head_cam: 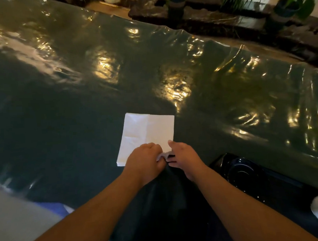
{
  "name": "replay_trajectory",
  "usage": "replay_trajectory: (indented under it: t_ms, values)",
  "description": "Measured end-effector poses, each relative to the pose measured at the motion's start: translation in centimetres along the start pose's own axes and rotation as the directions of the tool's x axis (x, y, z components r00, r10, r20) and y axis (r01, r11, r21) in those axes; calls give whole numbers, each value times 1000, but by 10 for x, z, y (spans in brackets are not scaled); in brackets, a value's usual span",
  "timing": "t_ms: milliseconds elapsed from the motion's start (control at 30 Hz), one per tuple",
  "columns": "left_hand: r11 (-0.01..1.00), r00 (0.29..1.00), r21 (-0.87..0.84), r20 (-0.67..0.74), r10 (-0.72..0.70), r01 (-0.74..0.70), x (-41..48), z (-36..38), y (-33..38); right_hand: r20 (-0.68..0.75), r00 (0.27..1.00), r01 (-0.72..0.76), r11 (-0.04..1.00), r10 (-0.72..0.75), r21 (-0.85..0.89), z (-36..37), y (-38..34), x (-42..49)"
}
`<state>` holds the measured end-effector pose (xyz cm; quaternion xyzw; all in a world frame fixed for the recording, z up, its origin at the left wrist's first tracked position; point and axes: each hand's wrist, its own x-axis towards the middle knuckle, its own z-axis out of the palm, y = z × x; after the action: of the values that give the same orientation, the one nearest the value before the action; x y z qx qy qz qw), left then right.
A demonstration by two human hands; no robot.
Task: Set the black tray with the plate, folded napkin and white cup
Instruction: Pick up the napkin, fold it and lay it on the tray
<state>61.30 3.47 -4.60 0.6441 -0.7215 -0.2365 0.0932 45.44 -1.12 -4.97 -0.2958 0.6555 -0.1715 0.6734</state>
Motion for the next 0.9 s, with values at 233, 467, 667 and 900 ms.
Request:
replay_trajectory:
  t_ms: [233, 467, 667, 900]
  values:
    - [993, 994, -106, 84, 69, -60, -30, 30, 20, -30, 1000, -4, 1000, 5, 31, -19, 20, -7]
    - [911, 919, -132, 92, -382, 392, -27, 30, -28, -6, 998, 55, 998, -56, -14, -35, 24, -16]
    - [750, 811, -338, 74, -581, 568, -21, 24, -29, 33, 992, 126, 991, -125, -32, -56, 31, -34]
    - [653, 804, -469, 343, -487, 595, -6, 18, 29, 33, 983, 168, 966, -178, 195, -94, 6, -70]
